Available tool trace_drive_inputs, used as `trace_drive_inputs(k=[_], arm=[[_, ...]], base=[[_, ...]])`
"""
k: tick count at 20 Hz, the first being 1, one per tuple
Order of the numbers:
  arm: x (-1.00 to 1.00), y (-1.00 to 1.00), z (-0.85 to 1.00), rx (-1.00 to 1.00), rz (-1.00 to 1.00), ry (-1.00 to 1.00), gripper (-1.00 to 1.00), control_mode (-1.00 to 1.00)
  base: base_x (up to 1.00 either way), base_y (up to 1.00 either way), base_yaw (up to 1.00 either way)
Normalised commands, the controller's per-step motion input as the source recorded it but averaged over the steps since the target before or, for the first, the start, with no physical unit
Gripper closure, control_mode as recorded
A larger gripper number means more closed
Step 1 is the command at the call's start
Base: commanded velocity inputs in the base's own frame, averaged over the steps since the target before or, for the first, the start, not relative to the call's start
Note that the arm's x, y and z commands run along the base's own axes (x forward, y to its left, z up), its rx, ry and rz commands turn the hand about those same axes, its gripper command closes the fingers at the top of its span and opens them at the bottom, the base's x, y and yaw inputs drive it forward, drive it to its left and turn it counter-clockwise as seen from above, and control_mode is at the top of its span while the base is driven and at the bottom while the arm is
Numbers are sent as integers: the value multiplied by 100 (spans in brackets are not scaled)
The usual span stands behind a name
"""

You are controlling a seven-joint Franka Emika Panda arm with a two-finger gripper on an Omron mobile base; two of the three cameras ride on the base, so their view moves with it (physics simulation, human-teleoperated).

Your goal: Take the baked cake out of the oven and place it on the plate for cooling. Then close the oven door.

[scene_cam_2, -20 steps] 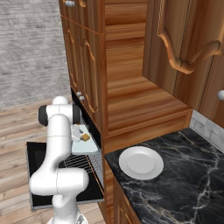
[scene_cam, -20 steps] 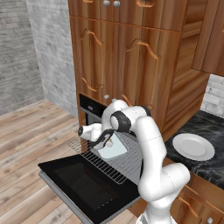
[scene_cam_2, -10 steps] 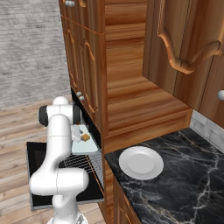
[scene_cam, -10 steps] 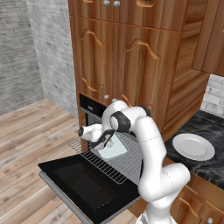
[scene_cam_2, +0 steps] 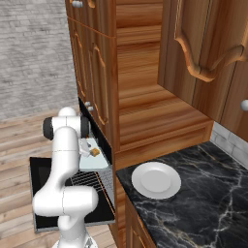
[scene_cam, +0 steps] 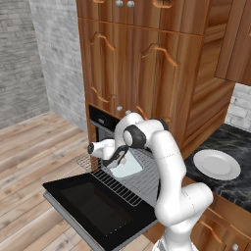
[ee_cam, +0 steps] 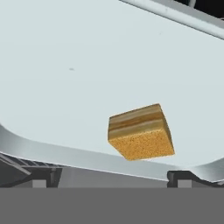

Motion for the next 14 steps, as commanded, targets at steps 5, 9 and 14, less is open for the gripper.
trace_drive_inputs(k=[5,9,14], arm=[[5,2,-5,0,6,0,-100,-100],[0,0,-17,0,4,0,-100,-100],[0,0,-24,0,3,0,-100,-100]], base=[[0,0,0],[0,0,0],[0,0,0]])
